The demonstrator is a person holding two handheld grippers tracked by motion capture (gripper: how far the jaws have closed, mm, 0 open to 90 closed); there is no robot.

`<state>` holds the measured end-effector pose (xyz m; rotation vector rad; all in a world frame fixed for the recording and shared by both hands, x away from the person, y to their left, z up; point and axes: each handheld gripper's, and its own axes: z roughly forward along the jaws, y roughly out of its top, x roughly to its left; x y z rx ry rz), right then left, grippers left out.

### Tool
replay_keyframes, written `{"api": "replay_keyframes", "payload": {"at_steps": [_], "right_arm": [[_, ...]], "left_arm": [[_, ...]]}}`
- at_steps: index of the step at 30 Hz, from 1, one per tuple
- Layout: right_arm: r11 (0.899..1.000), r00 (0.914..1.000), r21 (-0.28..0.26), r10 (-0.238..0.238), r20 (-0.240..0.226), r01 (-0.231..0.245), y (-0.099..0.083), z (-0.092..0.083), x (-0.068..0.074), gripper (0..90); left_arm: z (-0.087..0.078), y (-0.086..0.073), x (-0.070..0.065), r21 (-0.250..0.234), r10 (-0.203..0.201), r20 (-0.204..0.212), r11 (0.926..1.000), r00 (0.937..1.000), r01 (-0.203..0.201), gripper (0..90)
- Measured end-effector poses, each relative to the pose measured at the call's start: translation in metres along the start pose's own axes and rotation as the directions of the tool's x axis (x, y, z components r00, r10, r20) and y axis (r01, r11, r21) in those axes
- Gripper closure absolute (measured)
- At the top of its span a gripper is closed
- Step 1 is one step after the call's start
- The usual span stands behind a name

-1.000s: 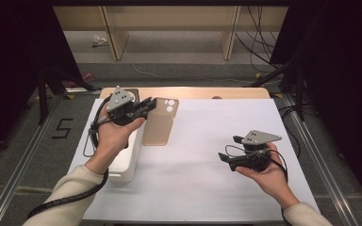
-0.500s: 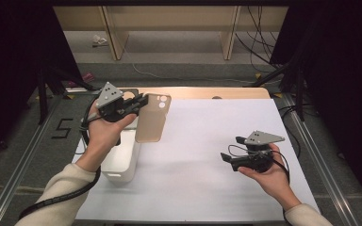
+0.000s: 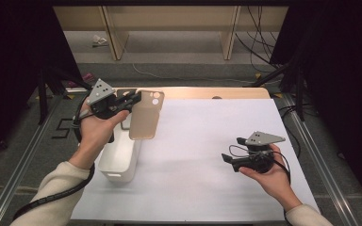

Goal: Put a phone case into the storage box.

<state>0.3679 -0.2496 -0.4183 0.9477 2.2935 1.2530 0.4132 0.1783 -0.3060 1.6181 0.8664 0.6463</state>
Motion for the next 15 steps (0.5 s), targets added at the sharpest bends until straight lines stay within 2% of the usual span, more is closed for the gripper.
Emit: {"api": "replay_keyframes", "payload": {"at_steps": [15], "right_arm": [[1.0, 0.9999, 0.0, 0.011, -0.007, -0.011, -0.001, 0.0, -0.001, 16.3]], "left_arm": [[-0.007, 0.0, 0.023, -0.012, 0.018, -0.05, 0.9998, 0.9986, -0.018, 81.4]]}}
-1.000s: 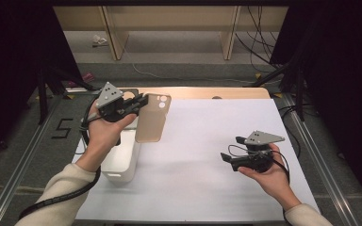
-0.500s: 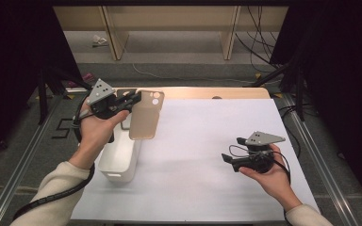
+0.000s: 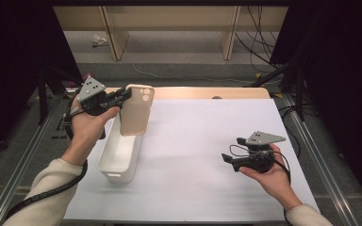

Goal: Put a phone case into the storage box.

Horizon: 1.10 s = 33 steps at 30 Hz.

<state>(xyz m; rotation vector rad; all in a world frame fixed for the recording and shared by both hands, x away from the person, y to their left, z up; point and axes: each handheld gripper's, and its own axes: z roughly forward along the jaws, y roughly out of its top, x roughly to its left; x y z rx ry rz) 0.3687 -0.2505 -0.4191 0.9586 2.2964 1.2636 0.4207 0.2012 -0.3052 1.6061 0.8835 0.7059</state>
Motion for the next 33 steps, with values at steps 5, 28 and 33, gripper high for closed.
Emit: {"api": "replay_keyframes", "payload": {"at_steps": [5, 28, 33], "right_arm": [[1.0, 1.0, 0.0, 0.005, 0.0, -0.005, 0.0, 0.0, 0.0, 16.2], [1.0, 0.9999, -0.024, 0.015, -0.001, -0.015, 0.001, -0.002, -0.001, 16.2], [0.999, 0.9998, -0.027, 0.021, -0.001, -0.021, 0.001, -0.003, 0.0, 16.2]], "left_arm": [[-0.001, 0.0, 0.008, -0.009, 0.01, -0.023, 0.9999, 0.9997, -0.011, 81.4], [0.009, -0.009, 0.028, -0.049, -0.006, -0.052, 0.9988, 0.9986, 0.003, 81.4], [0.01, -0.012, 0.032, -0.054, -0.011, -0.06, 0.9985, 0.9981, 0.008, 81.4]]}}
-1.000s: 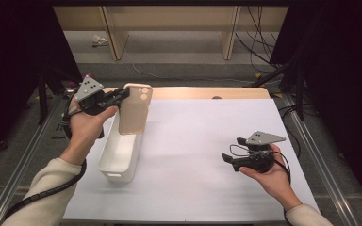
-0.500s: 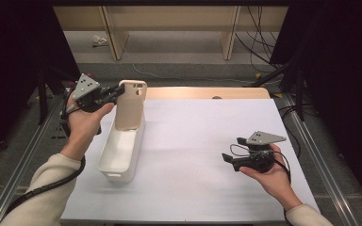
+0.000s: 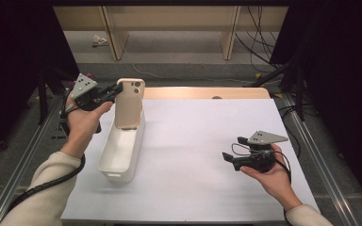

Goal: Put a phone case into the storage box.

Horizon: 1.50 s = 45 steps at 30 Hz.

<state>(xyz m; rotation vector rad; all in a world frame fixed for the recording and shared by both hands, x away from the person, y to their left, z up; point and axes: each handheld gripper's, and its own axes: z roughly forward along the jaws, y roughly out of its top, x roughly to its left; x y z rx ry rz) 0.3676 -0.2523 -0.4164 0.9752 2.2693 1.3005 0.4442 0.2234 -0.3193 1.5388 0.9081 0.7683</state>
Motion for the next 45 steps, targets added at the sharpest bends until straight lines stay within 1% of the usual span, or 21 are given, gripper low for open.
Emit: {"api": "replay_keyframes", "payload": {"at_steps": [12, 15, 19, 22, 32, 40, 45], "right_arm": [[1.0, 0.9999, -0.009, 0.015, 0.002, -0.015, -0.003, -0.005, -0.002, 16.2], [1.0, 0.9998, -0.01, 0.02, 0.003, -0.02, -0.003, -0.006, -0.002, 16.2], [1.0, 0.9998, -0.01, 0.02, 0.003, -0.02, -0.003, -0.006, -0.002, 16.2], [1.0, 0.9998, -0.011, 0.02, 0.002, -0.02, -0.003, -0.006, -0.002, 16.2], [1.0, 0.9998, -0.007, 0.021, 0.001, -0.021, -0.003, -0.006, -0.003, 16.2], [1.0, 0.9998, -0.006, 0.021, 0.001, -0.021, -0.003, -0.006, -0.003, 16.1], [1.0, 0.9997, -0.006, 0.022, 0.002, -0.022, -0.003, -0.006, -0.004, 16.2]], "left_arm": [[0.007, -0.006, 0.007, -0.001, 0.0, -0.02, 1.0, 0.9998, 0.0, 81.4], [0.009, -0.007, 0.009, -0.014, -0.013, -0.022, 0.9998, 0.9997, 0.012, 81.4], [0.013, -0.01, 0.013, -0.024, -0.02, -0.03, 0.9995, 0.9993, 0.02, 81.4], [0.016, -0.014, 0.016, -0.024, -0.03, -0.039, 0.9993, 0.9988, 0.029, 81.4], [0.023, -0.022, 0.024, -0.003, -0.05, -0.049, 0.9987, 0.9975, 0.05, 81.4], [0.029, -0.031, 0.029, 0.025, -0.061, -0.064, 0.9977, 0.9961, 0.062, 81.4], [0.032, -0.035, 0.031, 0.029, -0.069, -0.069, 0.997, 0.9952, 0.071, 81.4]]}}
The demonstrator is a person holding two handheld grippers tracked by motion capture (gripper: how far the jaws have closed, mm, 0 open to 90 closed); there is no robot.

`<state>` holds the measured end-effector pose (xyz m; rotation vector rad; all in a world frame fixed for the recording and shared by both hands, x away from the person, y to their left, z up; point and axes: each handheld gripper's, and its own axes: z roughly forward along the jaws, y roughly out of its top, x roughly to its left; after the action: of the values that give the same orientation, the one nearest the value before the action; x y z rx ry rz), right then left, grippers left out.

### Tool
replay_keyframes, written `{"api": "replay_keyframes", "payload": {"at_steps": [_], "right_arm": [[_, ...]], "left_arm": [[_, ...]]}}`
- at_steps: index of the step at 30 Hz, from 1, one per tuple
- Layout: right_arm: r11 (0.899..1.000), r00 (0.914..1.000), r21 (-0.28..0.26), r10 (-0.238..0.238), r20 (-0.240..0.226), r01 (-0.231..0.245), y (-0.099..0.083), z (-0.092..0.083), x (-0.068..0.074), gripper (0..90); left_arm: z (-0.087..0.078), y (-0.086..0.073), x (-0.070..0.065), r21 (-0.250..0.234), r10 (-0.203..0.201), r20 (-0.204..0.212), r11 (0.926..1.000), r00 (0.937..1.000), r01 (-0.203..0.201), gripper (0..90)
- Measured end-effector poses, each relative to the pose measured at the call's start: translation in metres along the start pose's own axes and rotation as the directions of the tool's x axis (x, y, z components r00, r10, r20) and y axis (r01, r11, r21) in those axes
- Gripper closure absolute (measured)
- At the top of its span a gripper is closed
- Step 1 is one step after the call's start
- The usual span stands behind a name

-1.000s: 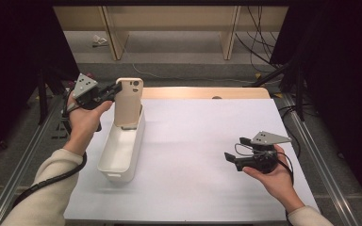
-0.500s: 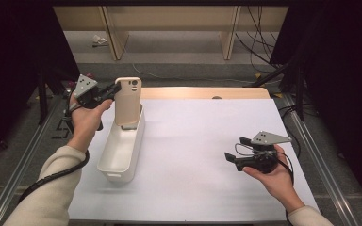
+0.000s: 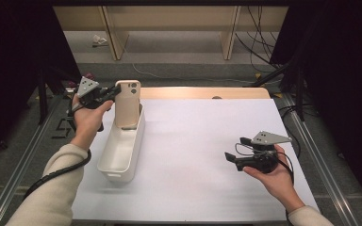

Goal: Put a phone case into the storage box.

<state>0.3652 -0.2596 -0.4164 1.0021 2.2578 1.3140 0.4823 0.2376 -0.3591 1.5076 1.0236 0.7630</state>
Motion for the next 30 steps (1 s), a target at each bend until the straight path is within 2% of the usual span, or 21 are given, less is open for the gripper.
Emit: {"api": "replay_keyframes", "payload": {"at_steps": [11, 30], "right_arm": [[1.0, 1.0, 0.0, -0.001, -0.003, 0.001, 0.0, 0.001, 0.0, 16.1], [1.0, 1.0, 0.005, 0.0, -0.006, 0.0, -0.001, 0.002, 0.0, 16.1]], "left_arm": [[0.006, -0.007, 0.003, 0.015, -0.002, -0.001, 0.9999, 1.0, 0.002, 81.3], [0.014, -0.028, 0.013, 0.061, -0.034, -0.011, 0.9975, 0.9994, 0.035, 81.2]]}}
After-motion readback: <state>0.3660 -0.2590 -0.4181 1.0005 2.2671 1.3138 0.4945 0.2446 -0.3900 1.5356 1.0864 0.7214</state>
